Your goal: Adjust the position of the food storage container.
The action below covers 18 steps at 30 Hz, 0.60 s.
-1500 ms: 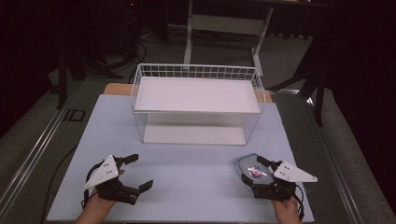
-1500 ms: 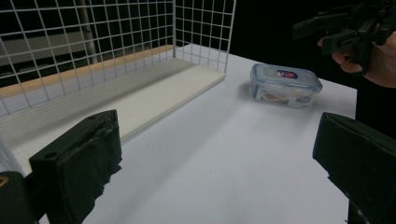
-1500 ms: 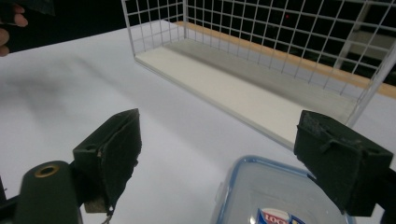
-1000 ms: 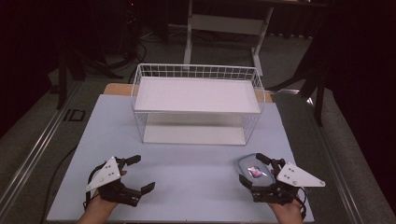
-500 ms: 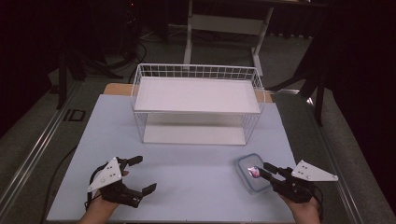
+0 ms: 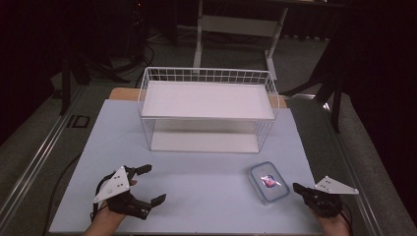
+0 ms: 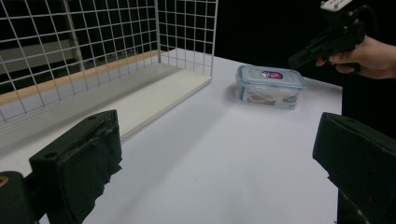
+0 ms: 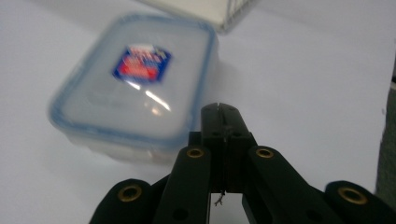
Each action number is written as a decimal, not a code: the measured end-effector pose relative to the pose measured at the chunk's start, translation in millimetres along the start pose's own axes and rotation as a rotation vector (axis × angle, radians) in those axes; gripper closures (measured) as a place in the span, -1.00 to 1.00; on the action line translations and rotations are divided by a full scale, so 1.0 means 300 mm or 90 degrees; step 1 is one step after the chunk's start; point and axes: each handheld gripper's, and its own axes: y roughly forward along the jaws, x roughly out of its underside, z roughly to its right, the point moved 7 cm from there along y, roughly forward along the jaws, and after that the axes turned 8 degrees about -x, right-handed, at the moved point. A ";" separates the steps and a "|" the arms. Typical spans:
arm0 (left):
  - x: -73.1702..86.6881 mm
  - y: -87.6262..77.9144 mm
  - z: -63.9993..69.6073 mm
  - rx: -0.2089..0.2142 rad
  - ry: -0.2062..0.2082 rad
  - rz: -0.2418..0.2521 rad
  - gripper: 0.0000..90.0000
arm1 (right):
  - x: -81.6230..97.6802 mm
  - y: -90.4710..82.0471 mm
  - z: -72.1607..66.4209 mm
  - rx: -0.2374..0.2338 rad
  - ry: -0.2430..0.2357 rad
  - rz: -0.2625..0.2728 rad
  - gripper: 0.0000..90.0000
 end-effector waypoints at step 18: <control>0.000 0.004 0.006 0.005 0.004 -0.002 -0.95 | 0.061 0.093 -0.047 -0.080 0.014 -0.065 1.00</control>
